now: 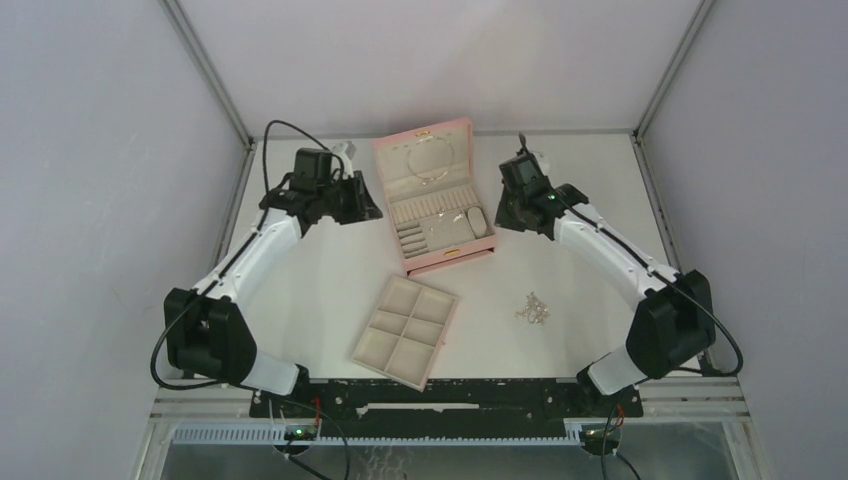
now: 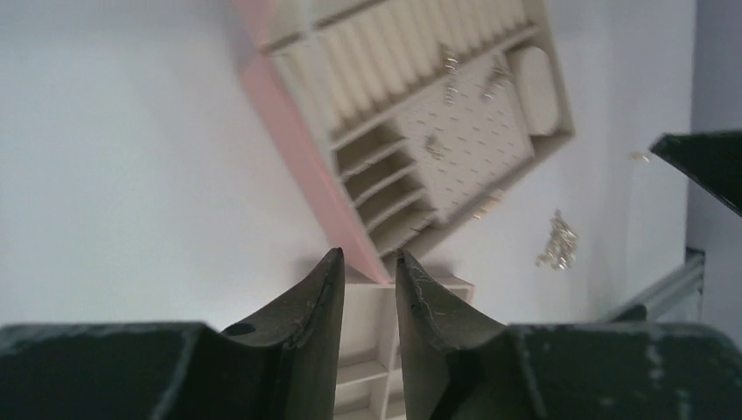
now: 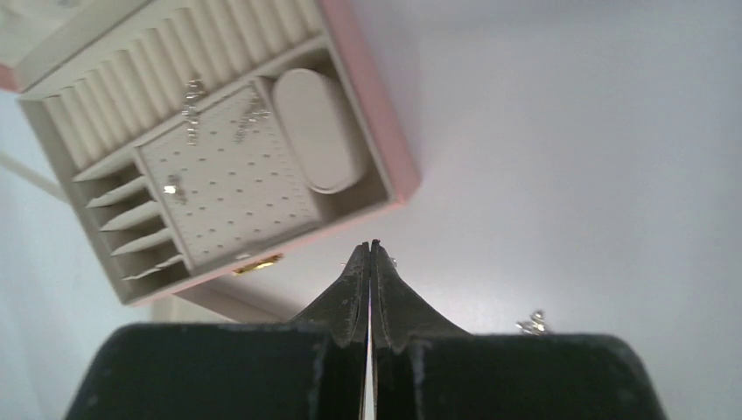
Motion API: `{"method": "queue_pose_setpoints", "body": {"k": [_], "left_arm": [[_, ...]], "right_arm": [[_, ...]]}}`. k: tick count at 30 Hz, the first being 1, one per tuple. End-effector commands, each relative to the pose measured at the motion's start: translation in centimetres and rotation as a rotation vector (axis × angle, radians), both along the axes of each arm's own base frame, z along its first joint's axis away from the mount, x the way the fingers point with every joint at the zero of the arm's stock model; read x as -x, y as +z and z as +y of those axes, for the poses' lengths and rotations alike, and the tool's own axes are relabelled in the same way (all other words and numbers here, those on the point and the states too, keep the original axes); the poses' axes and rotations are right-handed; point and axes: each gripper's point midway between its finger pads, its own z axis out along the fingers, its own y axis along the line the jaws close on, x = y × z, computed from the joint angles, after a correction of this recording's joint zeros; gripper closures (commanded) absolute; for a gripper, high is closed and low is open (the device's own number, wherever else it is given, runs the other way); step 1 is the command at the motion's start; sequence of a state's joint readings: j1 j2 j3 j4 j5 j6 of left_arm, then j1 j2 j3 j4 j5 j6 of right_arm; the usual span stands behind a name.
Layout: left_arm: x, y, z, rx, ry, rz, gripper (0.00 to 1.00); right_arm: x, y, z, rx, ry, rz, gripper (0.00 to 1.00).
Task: Organize the mixed jewelry
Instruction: Pick up the jewelry from the jewelry box.
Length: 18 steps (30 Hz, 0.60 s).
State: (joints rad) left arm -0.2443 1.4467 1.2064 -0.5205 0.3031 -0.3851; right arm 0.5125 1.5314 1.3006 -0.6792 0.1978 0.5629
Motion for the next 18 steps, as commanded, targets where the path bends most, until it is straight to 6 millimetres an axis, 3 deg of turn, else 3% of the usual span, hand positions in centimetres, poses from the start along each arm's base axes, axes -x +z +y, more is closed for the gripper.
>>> {"method": "queue_pose_setpoints", "body": {"k": [1,5,7,10,15,18], "left_arm": [[2.0,5.8,-6.4,0.155,-0.207,-0.075,0.66],[4.9,9.4,-11.3,0.324,-0.373,-0.069,0.67],[6.2,11.0,-12.7,0.389,-0.435,-0.083,0.67],[7.8,12.9,-14.0,0.428,-0.500,-0.125,0.64],[8.9,12.2,-15.7,0.376,-0.555,-0.128,0.60],[8.7,11.4,-15.7,0.312,-0.549,-0.144,0.62]], "right_arm": [[0.8,3.3,-1.2,-0.040,0.020,-0.099,1.00],[1.8,6.6,1.0,-0.172,0.119,-0.169,1.00],[2.4,7.7,2.3,-0.245,0.148,-0.175,1.00],[3.5,7.9,3.8,-0.310,0.161,-0.131,1.00],[4.9,7.8,5.8,-0.308,0.185,-0.086,1.00],[5.2,8.2,6.3,-0.325,0.187,-0.080,1.00]]}}
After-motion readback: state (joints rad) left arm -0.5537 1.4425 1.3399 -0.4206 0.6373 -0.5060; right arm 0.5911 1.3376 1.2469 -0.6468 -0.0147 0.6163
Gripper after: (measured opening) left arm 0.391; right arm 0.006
